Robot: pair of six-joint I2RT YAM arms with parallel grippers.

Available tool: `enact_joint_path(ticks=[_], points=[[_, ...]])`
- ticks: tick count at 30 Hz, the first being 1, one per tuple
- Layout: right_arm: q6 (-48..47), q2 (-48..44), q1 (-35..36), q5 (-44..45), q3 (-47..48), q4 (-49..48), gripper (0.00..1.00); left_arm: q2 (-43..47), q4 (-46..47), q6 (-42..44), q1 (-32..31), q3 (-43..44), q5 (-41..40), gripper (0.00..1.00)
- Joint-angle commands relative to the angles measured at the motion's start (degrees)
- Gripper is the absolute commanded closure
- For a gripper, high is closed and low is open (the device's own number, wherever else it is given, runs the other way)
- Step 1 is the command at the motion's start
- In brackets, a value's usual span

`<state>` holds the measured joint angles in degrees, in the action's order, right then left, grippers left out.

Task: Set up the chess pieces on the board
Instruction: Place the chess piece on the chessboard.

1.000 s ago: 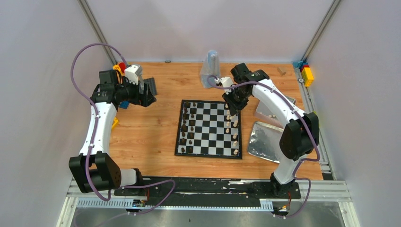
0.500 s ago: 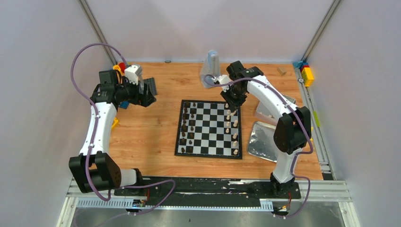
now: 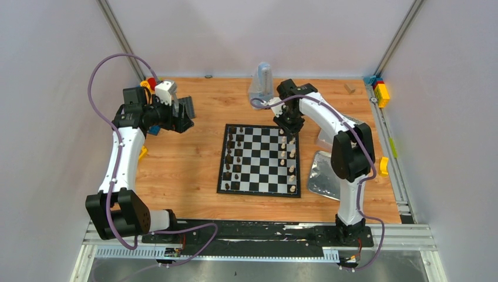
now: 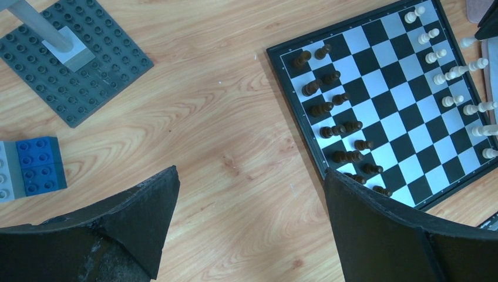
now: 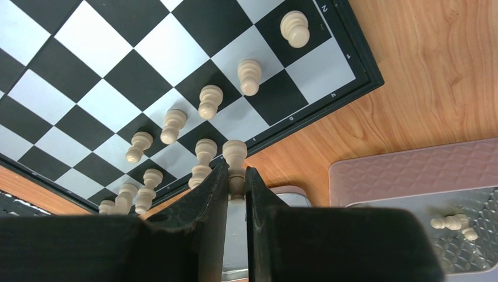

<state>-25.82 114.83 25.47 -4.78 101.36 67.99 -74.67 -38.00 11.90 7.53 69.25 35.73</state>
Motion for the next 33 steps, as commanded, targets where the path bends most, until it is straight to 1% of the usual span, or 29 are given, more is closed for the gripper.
enact_joint_path(ticks=[1,12,33], points=[[-1.76,1.8,-0.24,2.01,2.81,-0.1,1.0,0.8,0.29,1.1,-0.24,-0.15,0.78,0.0],[-2.02,4.45,-0.37,1.62,3.66,-0.05,1.0,0.93,0.29,1.27,-0.23,-0.37,0.77,0.0],[-2.01,6.33,-0.14,1.96,3.5,0.42,1.0,0.95,0.4,1.45,-0.23,-0.7,0.99,0.0]])
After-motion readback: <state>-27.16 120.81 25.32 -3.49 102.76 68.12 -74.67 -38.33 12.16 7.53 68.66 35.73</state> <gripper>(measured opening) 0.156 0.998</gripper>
